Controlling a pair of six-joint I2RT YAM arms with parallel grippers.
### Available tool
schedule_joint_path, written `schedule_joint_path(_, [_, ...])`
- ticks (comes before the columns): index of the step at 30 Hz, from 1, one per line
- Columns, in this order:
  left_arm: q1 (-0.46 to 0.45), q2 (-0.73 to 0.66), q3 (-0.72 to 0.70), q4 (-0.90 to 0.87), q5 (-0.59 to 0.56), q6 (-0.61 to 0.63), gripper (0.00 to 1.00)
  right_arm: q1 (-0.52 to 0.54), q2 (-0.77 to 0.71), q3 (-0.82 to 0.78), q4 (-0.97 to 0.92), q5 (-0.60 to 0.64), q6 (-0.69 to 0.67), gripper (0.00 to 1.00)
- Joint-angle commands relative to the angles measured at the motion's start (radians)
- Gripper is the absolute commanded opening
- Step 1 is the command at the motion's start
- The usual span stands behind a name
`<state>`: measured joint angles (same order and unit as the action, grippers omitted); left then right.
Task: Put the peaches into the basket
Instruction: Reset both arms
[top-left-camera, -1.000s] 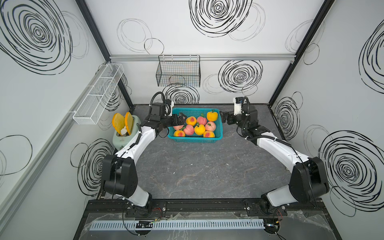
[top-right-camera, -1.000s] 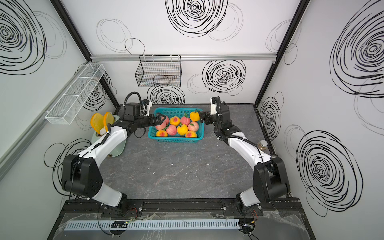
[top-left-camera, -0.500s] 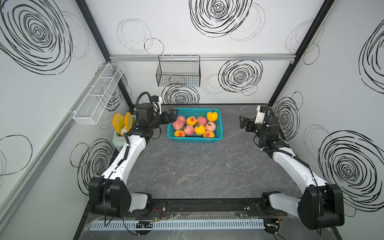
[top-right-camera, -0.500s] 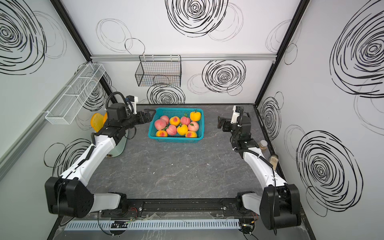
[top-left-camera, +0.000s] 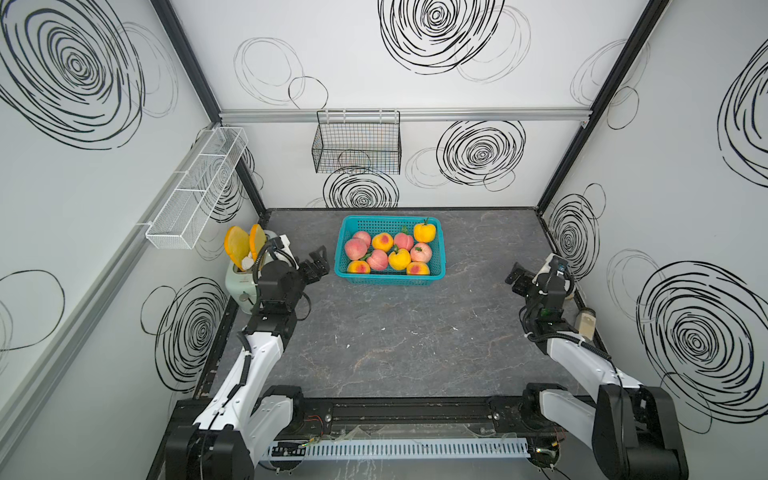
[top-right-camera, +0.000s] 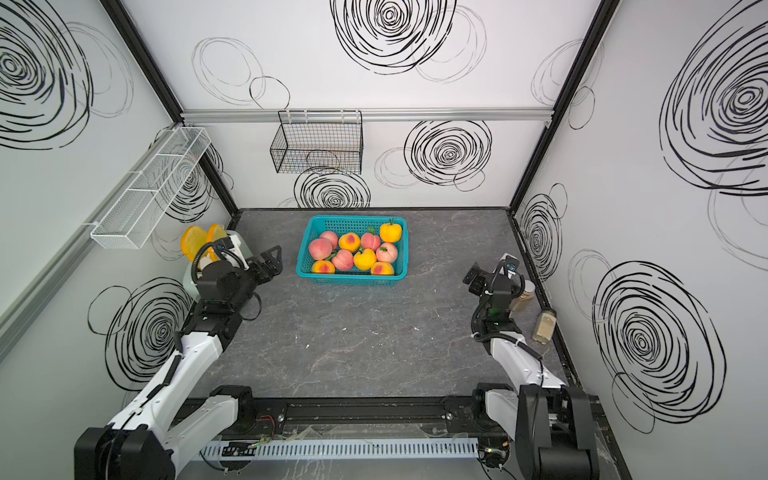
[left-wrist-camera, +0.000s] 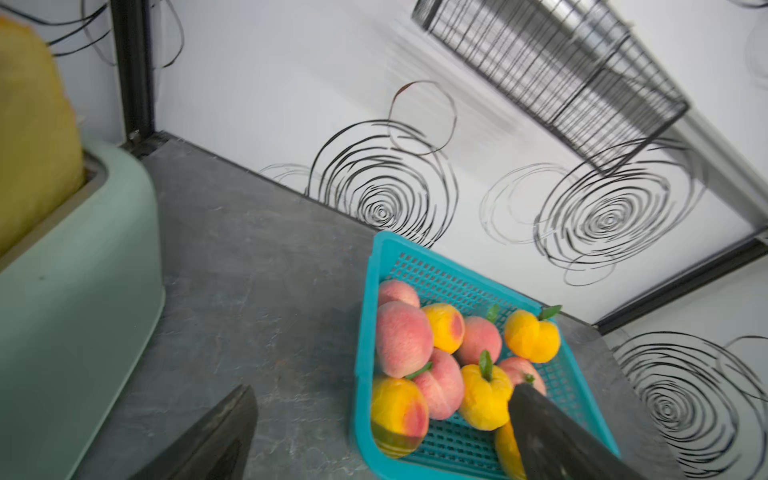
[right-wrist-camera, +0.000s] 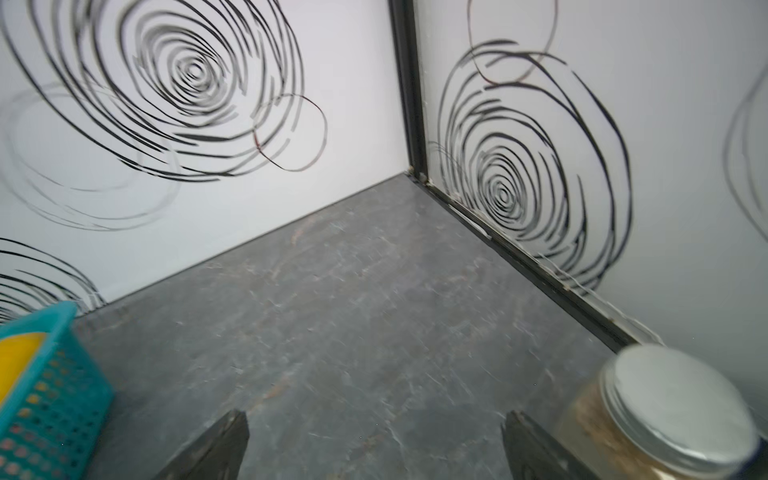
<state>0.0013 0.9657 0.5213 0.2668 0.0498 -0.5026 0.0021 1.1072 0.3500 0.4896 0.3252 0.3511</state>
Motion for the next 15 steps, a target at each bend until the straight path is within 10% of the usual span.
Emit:
schedule_joint_path(1, [0.006,-0.014,-0.103,0.216,-0.127,0.036,0.98,-0.006,0.017,-0.014,0.165,0.157,-0.076,0.99])
schedule_joint_path(15, [0.024,0.152,-0.362,0.711,-0.216,0.346,0.98,-0.016,0.189,-0.177,0.607,-0.044,-0.215,0.99])
